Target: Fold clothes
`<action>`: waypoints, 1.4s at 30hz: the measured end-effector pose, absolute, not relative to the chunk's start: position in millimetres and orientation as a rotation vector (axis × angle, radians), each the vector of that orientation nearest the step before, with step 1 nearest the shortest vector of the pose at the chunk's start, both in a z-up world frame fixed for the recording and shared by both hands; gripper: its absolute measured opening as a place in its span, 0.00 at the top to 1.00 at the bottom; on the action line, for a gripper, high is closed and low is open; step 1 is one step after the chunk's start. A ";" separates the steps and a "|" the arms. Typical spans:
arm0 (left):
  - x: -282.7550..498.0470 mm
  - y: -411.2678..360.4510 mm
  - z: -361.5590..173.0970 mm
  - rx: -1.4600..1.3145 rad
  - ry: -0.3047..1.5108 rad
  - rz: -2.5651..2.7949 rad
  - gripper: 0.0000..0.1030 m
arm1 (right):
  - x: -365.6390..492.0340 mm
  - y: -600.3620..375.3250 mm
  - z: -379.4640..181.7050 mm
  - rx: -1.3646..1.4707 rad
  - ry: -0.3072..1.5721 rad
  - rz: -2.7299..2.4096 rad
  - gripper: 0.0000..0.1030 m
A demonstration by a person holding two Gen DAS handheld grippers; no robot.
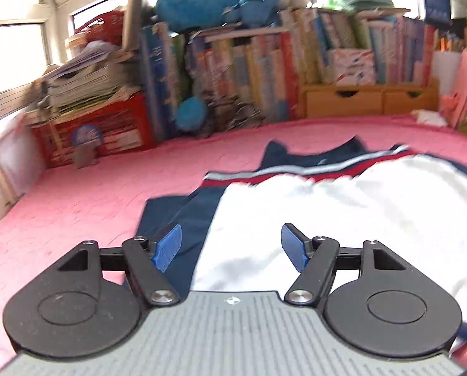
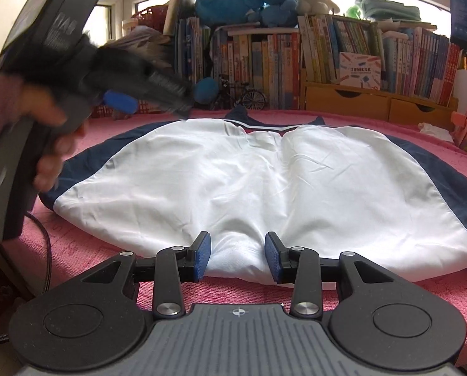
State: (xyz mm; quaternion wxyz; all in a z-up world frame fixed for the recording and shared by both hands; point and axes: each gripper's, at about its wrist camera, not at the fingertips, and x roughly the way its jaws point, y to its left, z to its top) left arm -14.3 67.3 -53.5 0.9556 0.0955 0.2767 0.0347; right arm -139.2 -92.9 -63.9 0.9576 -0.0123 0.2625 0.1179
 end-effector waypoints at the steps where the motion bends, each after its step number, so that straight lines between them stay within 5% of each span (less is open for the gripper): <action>1: -17.4 77.4 -64.2 0.223 0.587 0.135 0.32 | -139.3 -92.7 -64.2 -0.030 0.528 0.240 0.62; 4: -32.4 105.8 -81.7 0.248 0.569 0.251 0.23 | -139.8 -94.0 -65.2 -0.032 0.516 0.248 0.62; 11: -68.9 102.9 -49.3 0.229 0.436 0.209 0.25 | -150.2 -117.8 -46.7 0.018 0.414 0.243 0.60; 23: -109.6 18.4 -71.9 0.787 0.416 -0.558 0.23 | -176.3 -131.6 -50.3 -0.896 0.446 0.574 0.56; 31: -94.2 -2.5 -85.7 0.784 0.446 -0.646 0.32 | -170.4 -109.5 -55.0 -0.914 0.384 0.589 0.56; 40: -80.6 14.3 -53.2 0.592 0.492 -0.685 0.35 | -180.3 -100.4 -80.6 -1.256 0.183 0.610 0.56; 42: -86.6 8.4 -55.1 0.671 0.461 -0.670 0.34 | -173.8 -98.3 -82.5 -1.265 0.179 0.610 0.65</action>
